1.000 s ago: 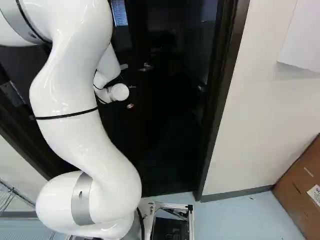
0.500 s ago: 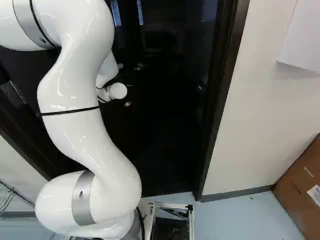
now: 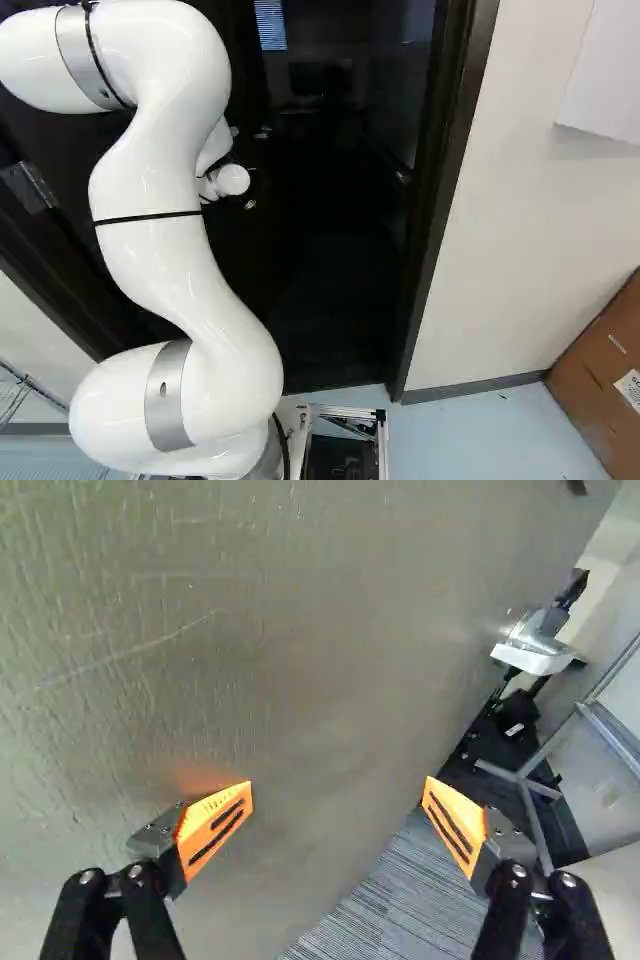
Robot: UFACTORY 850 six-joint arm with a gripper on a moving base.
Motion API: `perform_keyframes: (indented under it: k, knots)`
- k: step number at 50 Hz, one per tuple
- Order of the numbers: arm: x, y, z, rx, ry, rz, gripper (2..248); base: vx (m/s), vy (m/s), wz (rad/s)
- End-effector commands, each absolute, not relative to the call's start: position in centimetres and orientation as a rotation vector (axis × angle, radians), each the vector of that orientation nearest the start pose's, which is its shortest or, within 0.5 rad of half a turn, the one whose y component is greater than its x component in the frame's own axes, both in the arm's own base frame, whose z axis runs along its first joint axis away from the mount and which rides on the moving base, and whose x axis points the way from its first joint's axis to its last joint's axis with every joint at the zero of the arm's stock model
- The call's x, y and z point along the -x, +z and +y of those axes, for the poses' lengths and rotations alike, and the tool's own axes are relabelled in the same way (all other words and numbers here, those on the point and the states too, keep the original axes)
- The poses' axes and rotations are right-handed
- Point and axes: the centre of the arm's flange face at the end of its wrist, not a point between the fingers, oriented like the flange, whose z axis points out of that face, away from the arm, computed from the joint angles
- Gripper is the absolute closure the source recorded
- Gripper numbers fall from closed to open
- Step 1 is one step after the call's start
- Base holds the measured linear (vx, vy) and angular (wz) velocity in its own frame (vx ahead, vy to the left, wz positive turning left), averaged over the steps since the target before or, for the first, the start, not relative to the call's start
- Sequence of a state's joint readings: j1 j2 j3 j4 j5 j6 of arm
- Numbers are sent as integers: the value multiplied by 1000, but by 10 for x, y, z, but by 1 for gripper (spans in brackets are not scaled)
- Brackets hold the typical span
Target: Open the door and move inside
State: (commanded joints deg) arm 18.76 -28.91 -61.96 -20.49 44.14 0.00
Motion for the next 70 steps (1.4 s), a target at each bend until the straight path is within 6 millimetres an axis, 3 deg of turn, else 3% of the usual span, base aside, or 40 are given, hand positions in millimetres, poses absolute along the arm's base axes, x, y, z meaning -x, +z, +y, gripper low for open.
perform_keyframes:
  k: [45,70]
  knots:
    - [-644,397,283,2069,-1811,-839,3,0,0,0]
    - [-651,393,316,2022,-1812,-864,3,0,0,0]
